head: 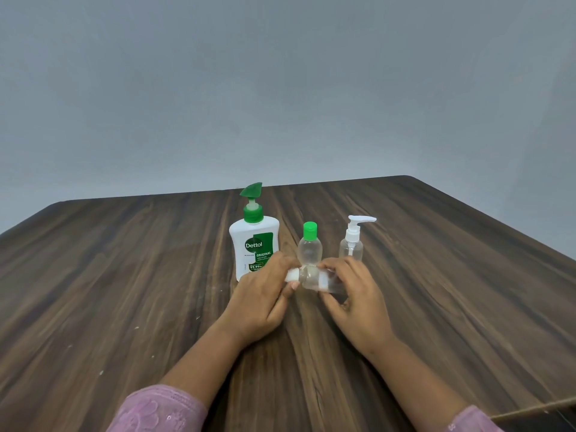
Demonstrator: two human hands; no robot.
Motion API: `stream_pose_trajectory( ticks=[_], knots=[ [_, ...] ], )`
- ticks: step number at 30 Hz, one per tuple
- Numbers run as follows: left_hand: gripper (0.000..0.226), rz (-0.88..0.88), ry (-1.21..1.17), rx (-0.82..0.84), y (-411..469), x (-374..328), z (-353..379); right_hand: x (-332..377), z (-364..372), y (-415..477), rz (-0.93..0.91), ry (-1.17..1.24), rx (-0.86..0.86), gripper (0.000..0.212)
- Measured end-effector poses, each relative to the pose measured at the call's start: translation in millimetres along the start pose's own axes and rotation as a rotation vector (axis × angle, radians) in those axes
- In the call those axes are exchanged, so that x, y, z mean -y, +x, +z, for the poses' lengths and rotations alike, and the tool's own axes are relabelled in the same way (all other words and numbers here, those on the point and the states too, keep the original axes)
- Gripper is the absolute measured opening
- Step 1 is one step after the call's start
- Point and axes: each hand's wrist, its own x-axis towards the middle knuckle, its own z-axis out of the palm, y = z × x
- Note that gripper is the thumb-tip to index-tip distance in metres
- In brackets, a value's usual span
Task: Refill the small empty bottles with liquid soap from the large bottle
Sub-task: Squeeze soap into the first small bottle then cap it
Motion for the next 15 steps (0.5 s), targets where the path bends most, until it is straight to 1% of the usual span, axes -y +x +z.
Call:
stream_pose_trajectory(
  ticks=[1,4,6,7,9,11,13,15],
  knots=[
    [0.021,-0.011,0.029,-0.022,-1,1,1,0,0,0,0.002,0.0,0.003,0.031],
    [0.038,-0.097,0.074,-0.136,-3,4,0,0,0,0,0.008,-0.005,-0.011,0.033],
    [0.044,-0.155,0.06,-0.273,-2,6,-5,1,-1,1,0.024,0.02,-0.029,0.032],
    [0.046,-0.174,0.056,-0.373,0,7,-9,2,-2,1,0.037,0.038,-0.027,0.031],
    [0.04,-0.207,0.076,-0.6,4,11,-17,4,-3,1,0.063,0.065,-0.013,0.027],
    [0.031,-0.29,0.093,-0.797,4,23,-28,6,-4,1,0.092,0.098,-0.015,0.028],
    [0.028,-0.414,0.095,-0.909,0,41,-41,8,-4,2,0.104,0.124,-0.031,0.029],
    [0.025,-0.603,0.086,-0.951,-8,60,-52,9,-5,2,0.105,0.124,-0.041,0.029]
  ],
)
